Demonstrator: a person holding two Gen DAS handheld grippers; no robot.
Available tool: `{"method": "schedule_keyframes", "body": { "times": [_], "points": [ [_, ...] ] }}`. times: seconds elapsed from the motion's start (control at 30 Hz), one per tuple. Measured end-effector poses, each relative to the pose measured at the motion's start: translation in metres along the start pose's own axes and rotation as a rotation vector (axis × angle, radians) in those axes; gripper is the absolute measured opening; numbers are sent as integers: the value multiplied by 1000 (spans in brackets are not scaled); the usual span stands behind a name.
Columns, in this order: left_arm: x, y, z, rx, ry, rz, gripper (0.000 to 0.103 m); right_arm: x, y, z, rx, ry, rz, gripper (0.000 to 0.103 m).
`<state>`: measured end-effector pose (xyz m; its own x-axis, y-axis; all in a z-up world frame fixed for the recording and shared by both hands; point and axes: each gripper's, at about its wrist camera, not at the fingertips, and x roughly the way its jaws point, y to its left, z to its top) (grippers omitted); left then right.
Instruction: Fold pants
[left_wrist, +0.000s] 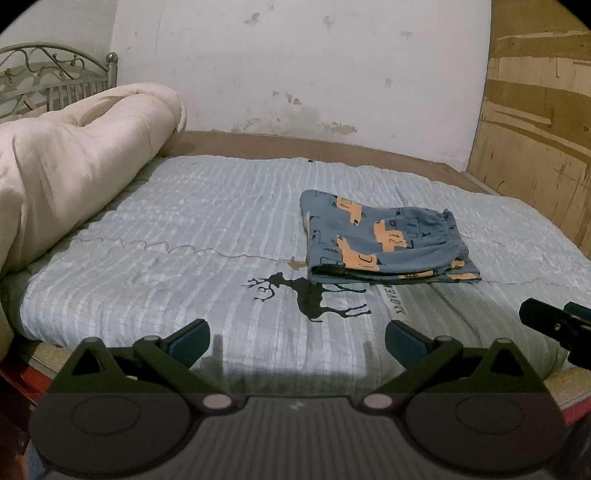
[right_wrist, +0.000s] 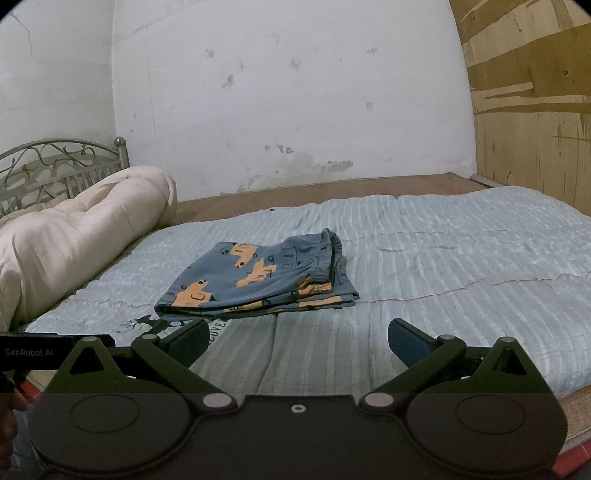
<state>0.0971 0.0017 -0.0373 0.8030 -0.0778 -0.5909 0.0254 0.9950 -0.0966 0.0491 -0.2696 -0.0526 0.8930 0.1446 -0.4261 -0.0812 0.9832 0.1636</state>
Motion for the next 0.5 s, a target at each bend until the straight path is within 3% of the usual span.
{"method": "schedule_keyframes", "body": {
  "times": [0.5],
  "points": [
    [-3,-3,4,25,-31,24,103,8,-1,-3,2,24,3,102]
  ]
}}
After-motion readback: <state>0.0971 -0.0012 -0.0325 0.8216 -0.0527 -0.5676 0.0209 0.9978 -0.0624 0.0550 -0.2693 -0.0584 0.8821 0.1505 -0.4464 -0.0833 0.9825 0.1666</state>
